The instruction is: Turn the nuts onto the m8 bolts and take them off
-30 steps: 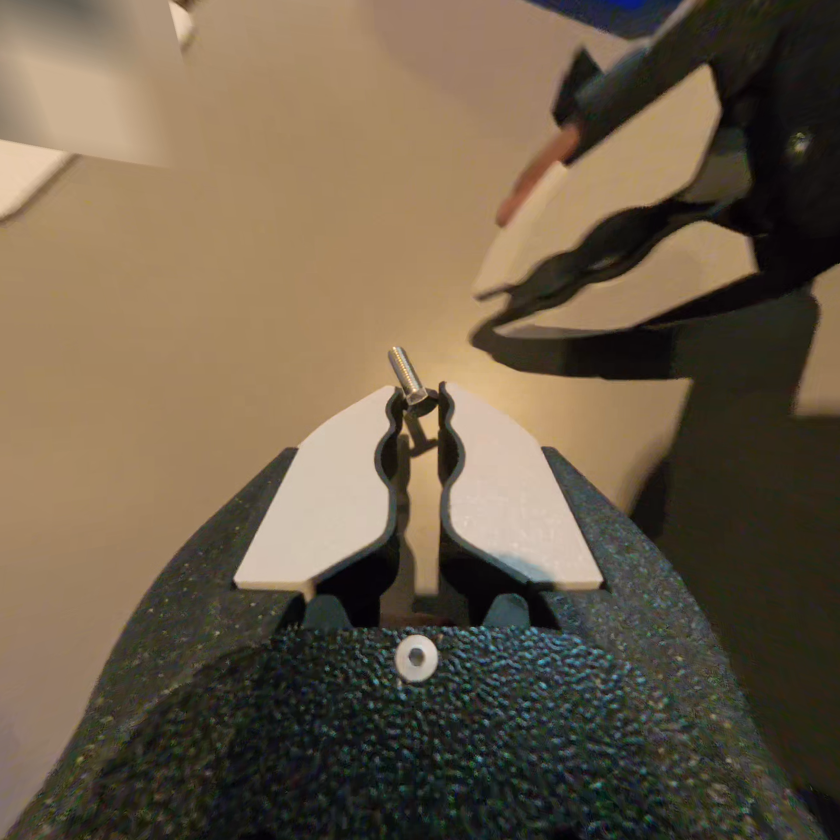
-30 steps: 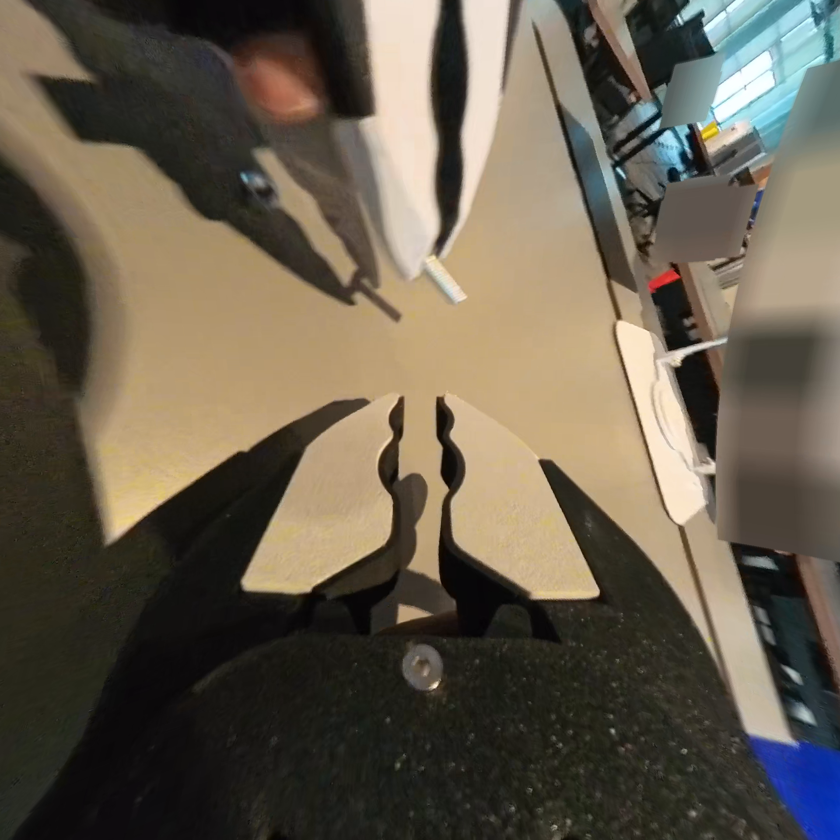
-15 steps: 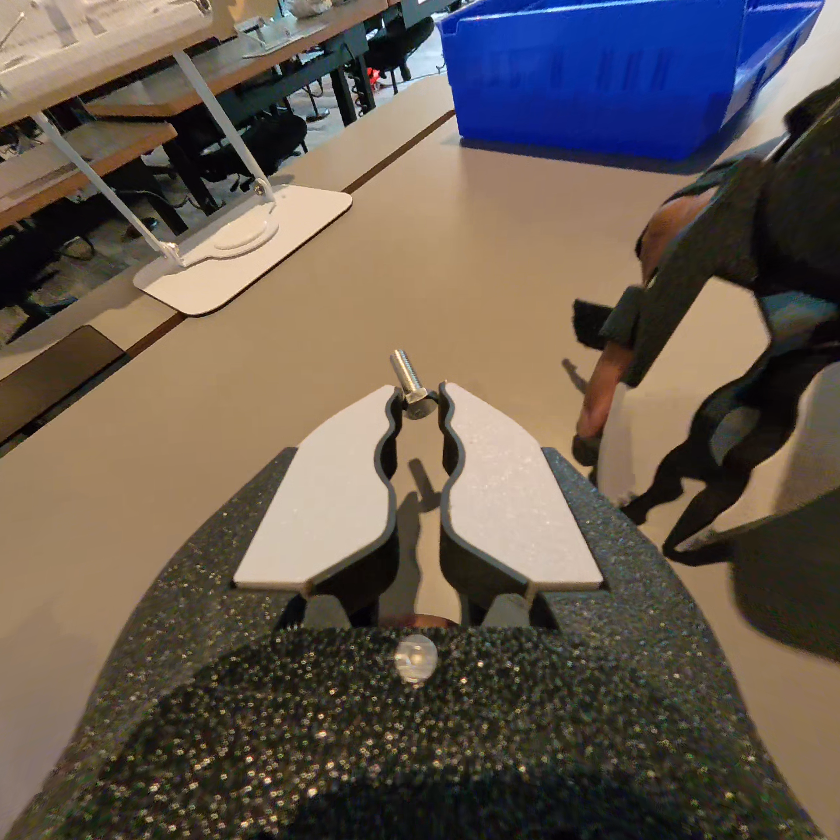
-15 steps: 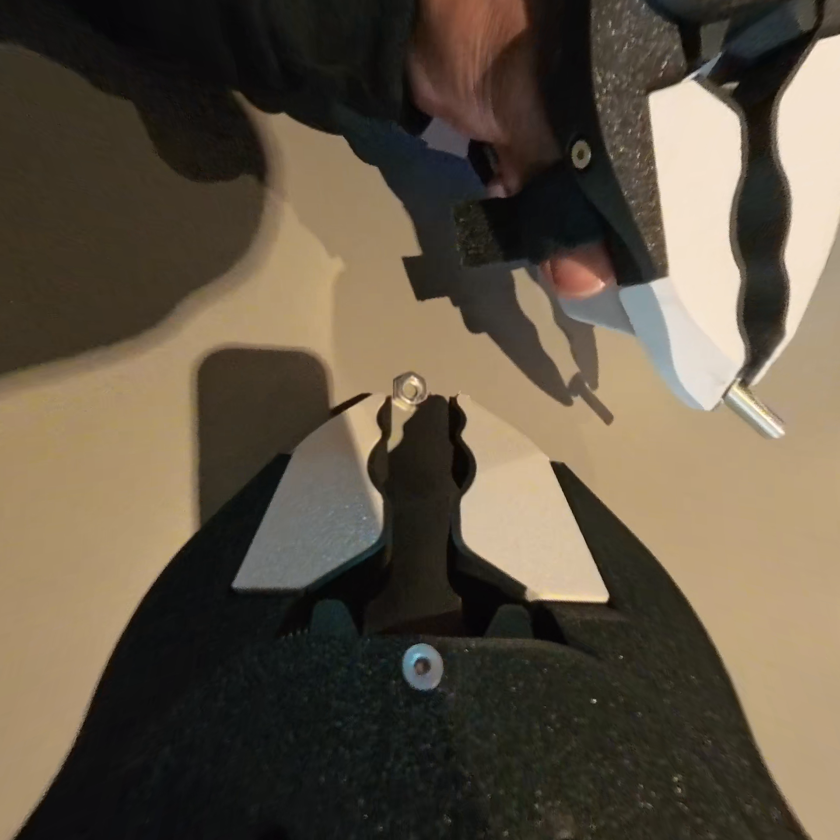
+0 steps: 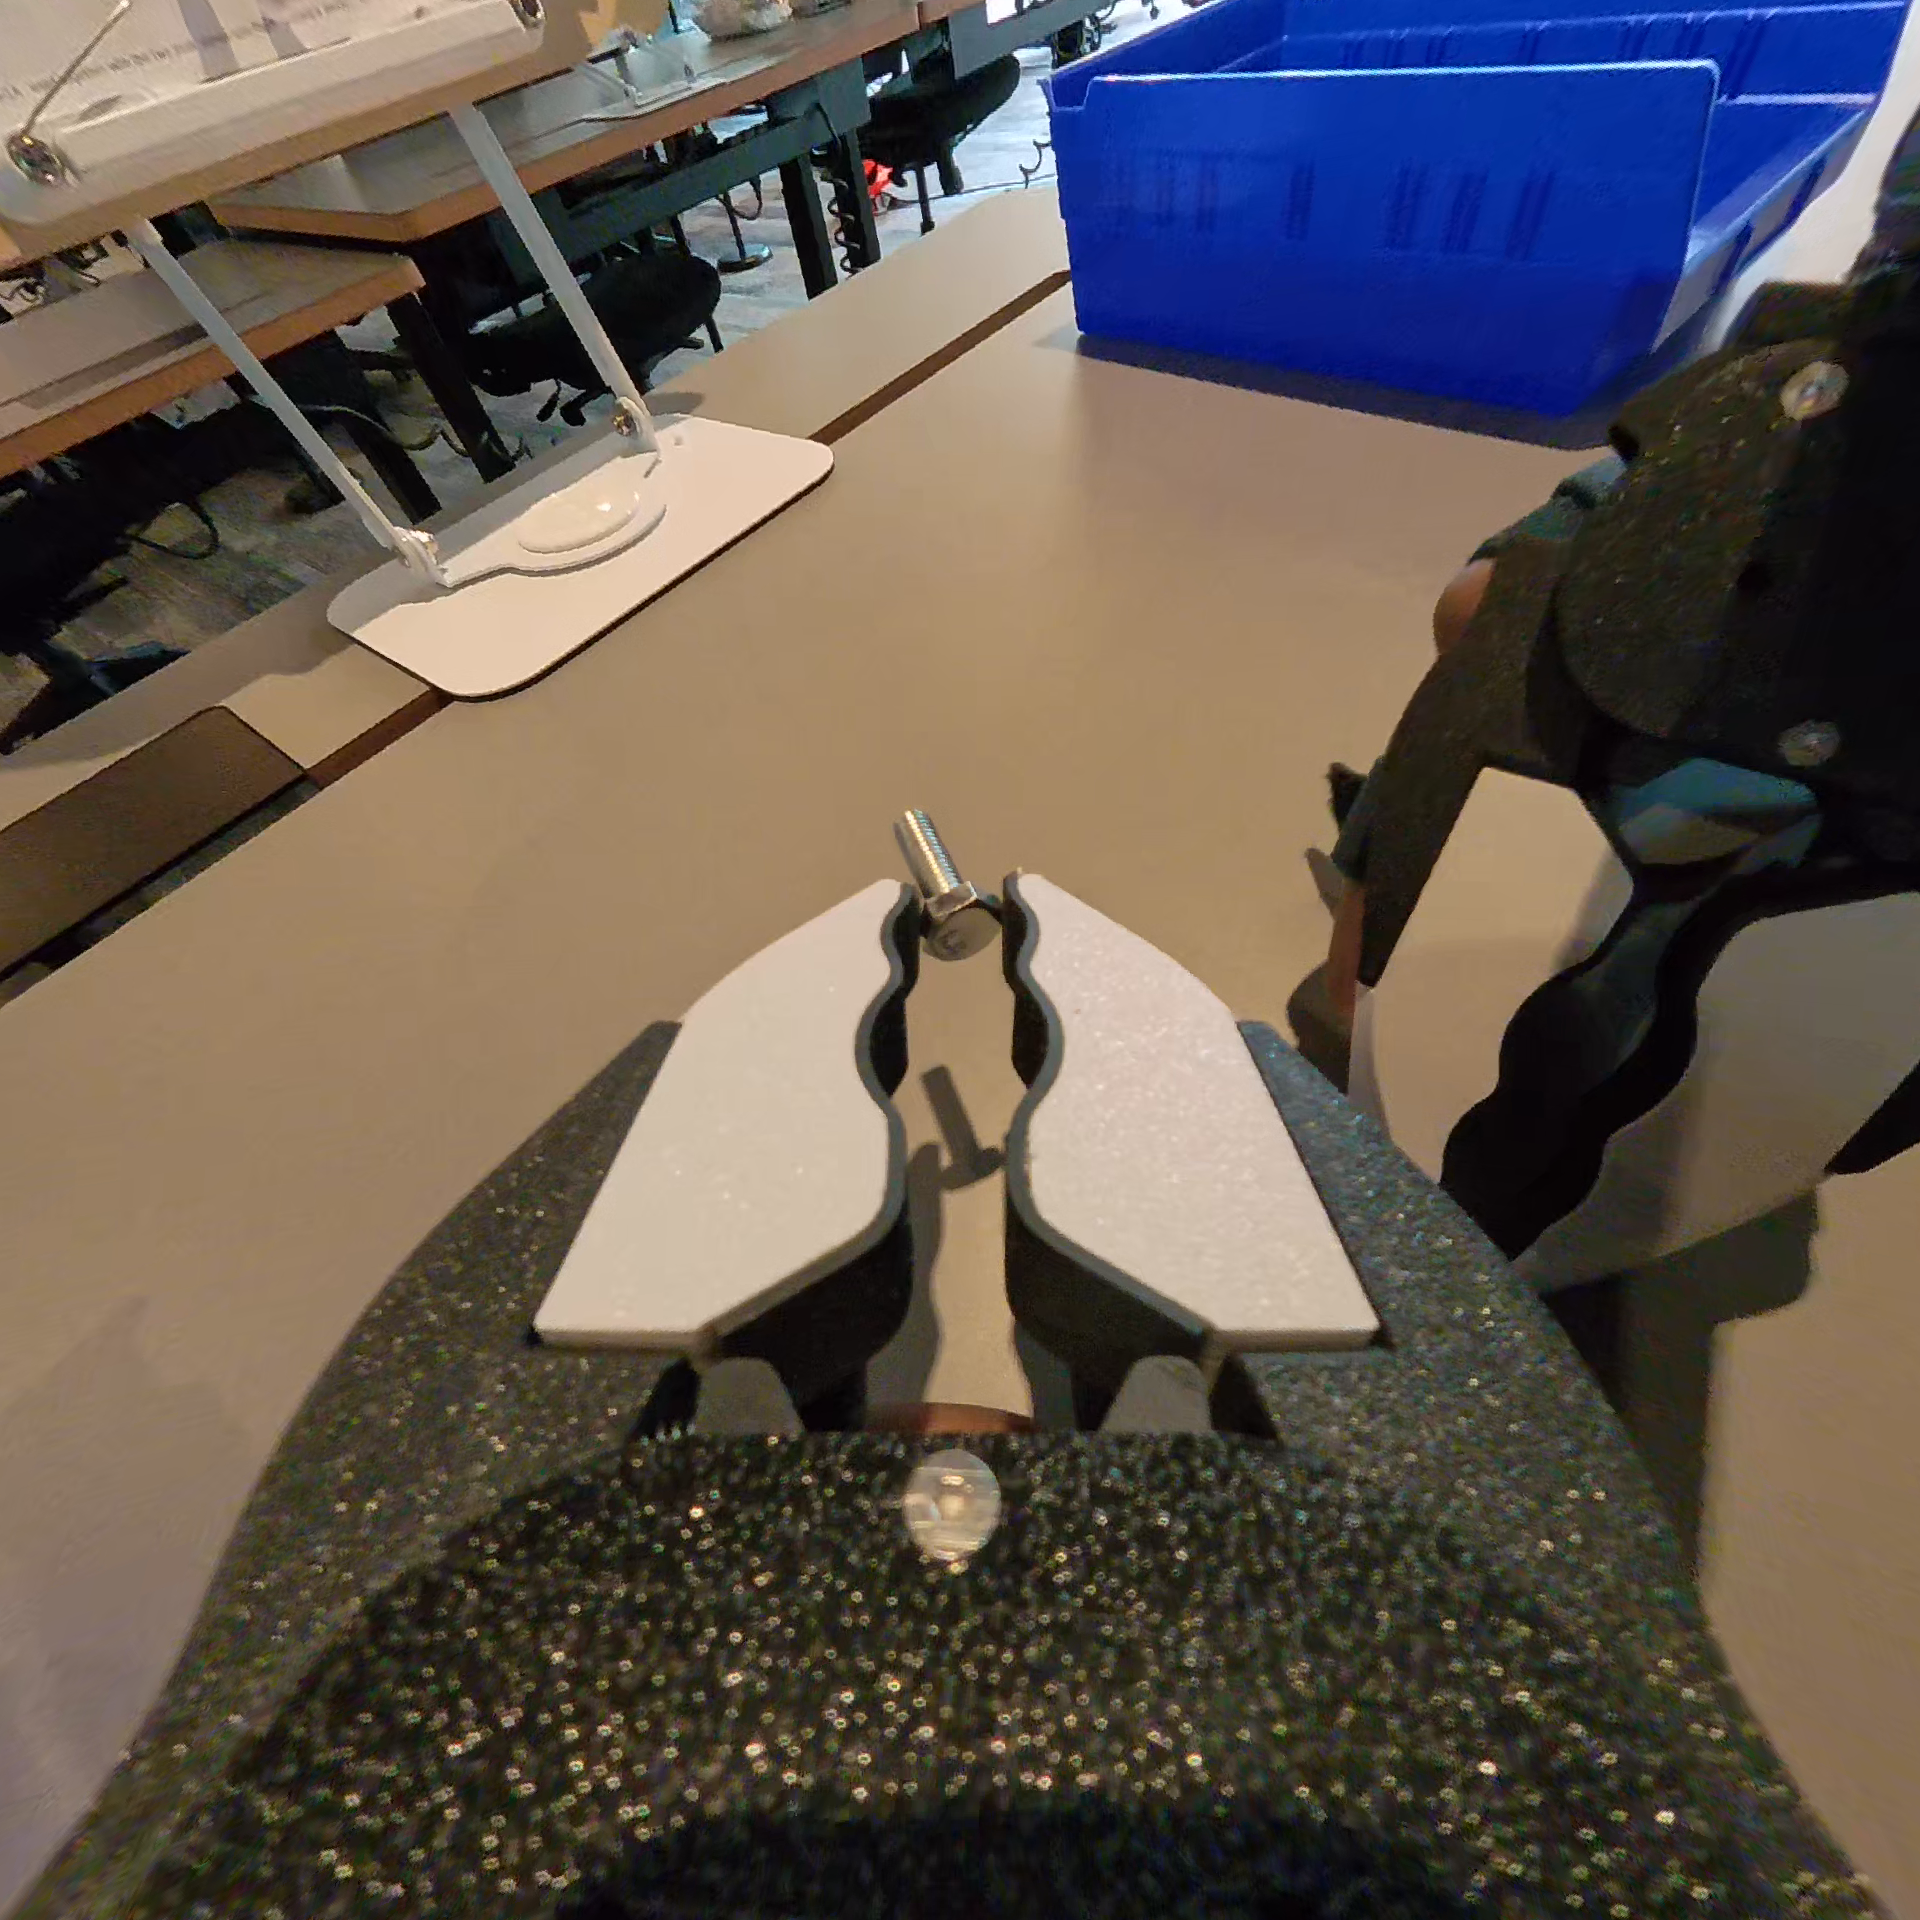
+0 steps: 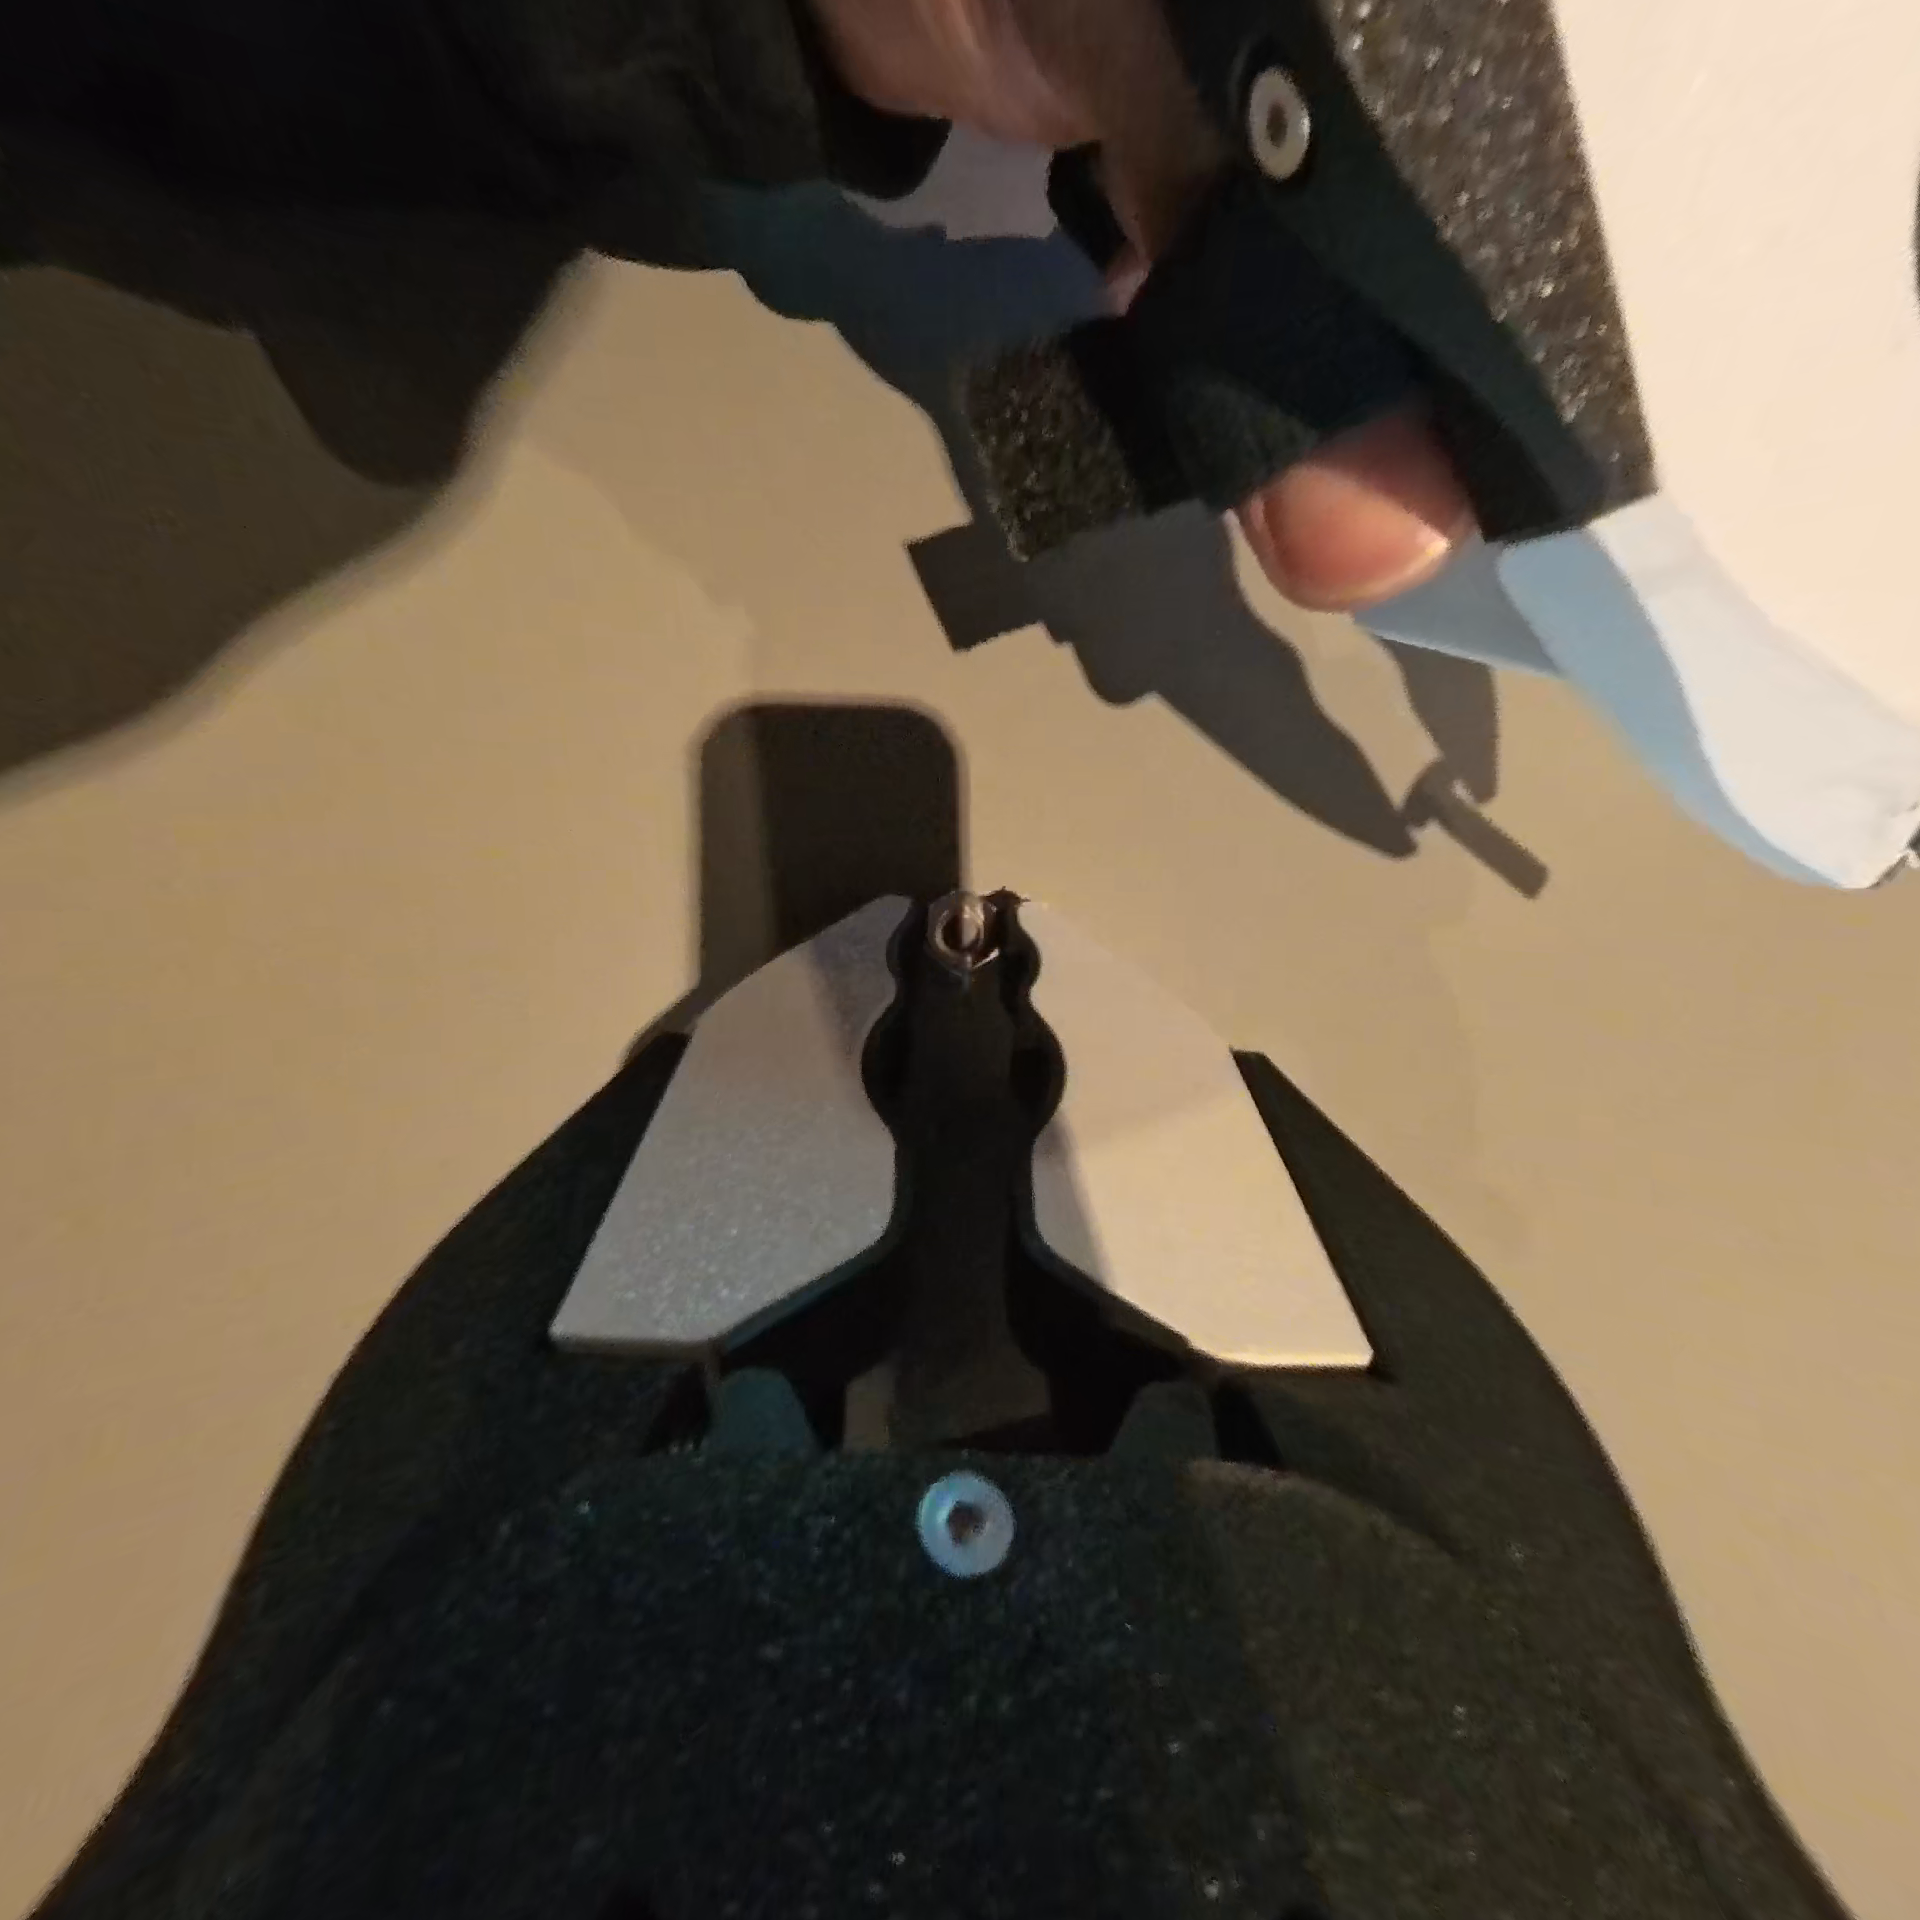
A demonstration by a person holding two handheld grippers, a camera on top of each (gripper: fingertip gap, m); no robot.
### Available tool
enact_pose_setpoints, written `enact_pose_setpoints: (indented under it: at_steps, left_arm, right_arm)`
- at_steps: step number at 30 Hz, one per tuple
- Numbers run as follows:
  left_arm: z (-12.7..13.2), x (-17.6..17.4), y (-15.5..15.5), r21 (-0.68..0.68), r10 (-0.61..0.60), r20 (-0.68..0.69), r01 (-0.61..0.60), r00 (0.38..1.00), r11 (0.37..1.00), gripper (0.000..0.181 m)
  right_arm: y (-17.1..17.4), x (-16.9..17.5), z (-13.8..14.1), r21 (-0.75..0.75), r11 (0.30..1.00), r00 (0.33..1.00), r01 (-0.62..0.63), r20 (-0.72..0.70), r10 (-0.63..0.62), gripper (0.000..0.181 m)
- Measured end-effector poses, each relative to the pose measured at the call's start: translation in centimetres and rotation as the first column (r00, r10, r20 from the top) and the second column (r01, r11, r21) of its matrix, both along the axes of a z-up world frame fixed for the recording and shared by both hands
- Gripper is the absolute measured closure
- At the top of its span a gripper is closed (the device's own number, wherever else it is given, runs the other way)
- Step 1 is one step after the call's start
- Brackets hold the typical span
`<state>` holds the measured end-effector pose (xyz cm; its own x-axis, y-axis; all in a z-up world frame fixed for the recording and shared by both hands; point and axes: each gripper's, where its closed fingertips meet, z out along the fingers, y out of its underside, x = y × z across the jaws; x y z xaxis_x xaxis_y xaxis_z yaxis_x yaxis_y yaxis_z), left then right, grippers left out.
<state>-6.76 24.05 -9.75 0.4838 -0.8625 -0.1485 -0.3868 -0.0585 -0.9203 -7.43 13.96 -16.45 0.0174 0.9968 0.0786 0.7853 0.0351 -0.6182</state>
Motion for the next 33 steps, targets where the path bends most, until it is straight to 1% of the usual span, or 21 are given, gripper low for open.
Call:
enact_pose_setpoints:
  at_steps: [3, 5, 6, 8, 10, 13, 14, 15, 17, 18, 20, 22, 26, 30, 33]
  left_arm:
    - [-0.1, 0.1, 0.0, 0.006, -0.004, 0.004, 0.004, 1.0, 1.0, 0.167]
    - [-0.1, 0.3, -0.2, 0.018, -0.018, 0.008, 0.018, 1.0, 1.0, 0.167]
    - [-0.1, 0.4, -0.3, 0.028, -0.028, 0.011, 0.027, 1.0, 0.999, 0.167]
    - [-0.1, 0.8, -0.5, 0.042, -0.053, 0.025, 0.052, 0.998, 0.998, 0.167]
    - [-0.1, 1.4, -0.9, 0.057, -0.09, 0.037, 0.087, 0.995, 0.995, 0.167]
    - [0.8, 2.7, -1.8, 0.143, -0.142, 0.065, 0.131, 0.988, 0.981, 0.167]
    - [0.7, 3.3, -2.3, 0.156, -0.167, 0.046, 0.158, 0.985, 0.975, 0.167]
    - [0.2, 3.9, -2.7, 0.17, -0.182, 0.0, 0.18, 0.983, 0.969, 0.167]
    - [-1.1, 5.2, -3.2, 0.176, -0.196, -0.103, 0.212, 0.975, 0.961, 0.167]
    - [-1.2, 6.1, -3.7, 0.182, -0.216, -0.115, 0.234, 0.97, 0.955, 0.167]
    - [-0.6, 7.9, -4.8, 0.185, -0.275, -0.067, 0.283, 0.959, 0.941, 0.167]
    - [0.4, 9.3, -5.7, 0.185, -0.329, 0.007, 0.322, 0.944, 0.929, 0.167]
    - [2.6, 10.4, -6.7, 0.187, -0.392, 0.181, 0.36, 0.902, 0.914, 0.167]
    - [4.8, 10.5, -7.6, 0.18, -0.431, 0.366, 0.392, 0.825, 0.902, 0.167]
    - [5.5, 10.5, -8.1, 0.188, -0.45, 0.425, 0.41, 0.785, 0.892, 0.167]
  right_arm:
    - [0.0, 0.3, 0.0, -0.011, 1.0, 1.0, 0.001, 0.005, -0.001, 0.167]
    - [0.5, 1.0, 0.1, -0.006, 0.999, 0.999, 0.037, -0.017, -0.038, 0.167]
    - [0.8, 1.4, 0.4, -0.011, 0.998, 0.997, 0.062, -0.048, -0.063, 0.168]
    - [1.3, 2.3, 1.6, -0.047, 0.994, 0.982, 0.103, -0.154, -0.109, 0.167]
    - [2.5, 3.8, 3.4, -0.09, 0.981, 0.943, 0.173, -0.271, -0.191, 0.167]
    - [4.4, 6.6, 6.5, -0.167, 0.957, 0.845, 0.237, -0.451, -0.288, 0.168]
    - [4.9, 7.6, 7.1, -0.201, 0.946, 0.816, 0.254, -0.481, -0.321, 0.168]
    - [5.3, 8.7, 7.4, -0.225, 0.936, 0.796, 0.272, -0.494, -0.35, 0.168]
    - [5.7, 10.6, 7.2, -0.251, 0.919, 0.775, 0.303, -0.497, -0.391, 0.168]
    - [5.7, 11.2, 7.0, -0.27, 0.911, 0.767, 0.31, -0.496, -0.408, 0.168]
    - [5.3, 11.9, 6.9, -0.346, 0.893, 0.736, 0.289, -0.516, -0.438, 0.168]
    - [4.9, 12.3, 7.7, -0.429, 0.871, 0.687, 0.239, -0.559, -0.464, 0.168]
    - [4.6, 13.5, 10.2, -0.543, 0.834, 0.553, 0.102, -0.666, -0.501, 0.168]
    - [4.1, 14.0, 12.4, -0.576, 0.817, 0.434, -0.034, -0.744, -0.507, 0.168]
    - [3.6, 13.9, 13.5, -0.579, 0.809, 0.38, -0.101, -0.774, -0.507, 0.168]
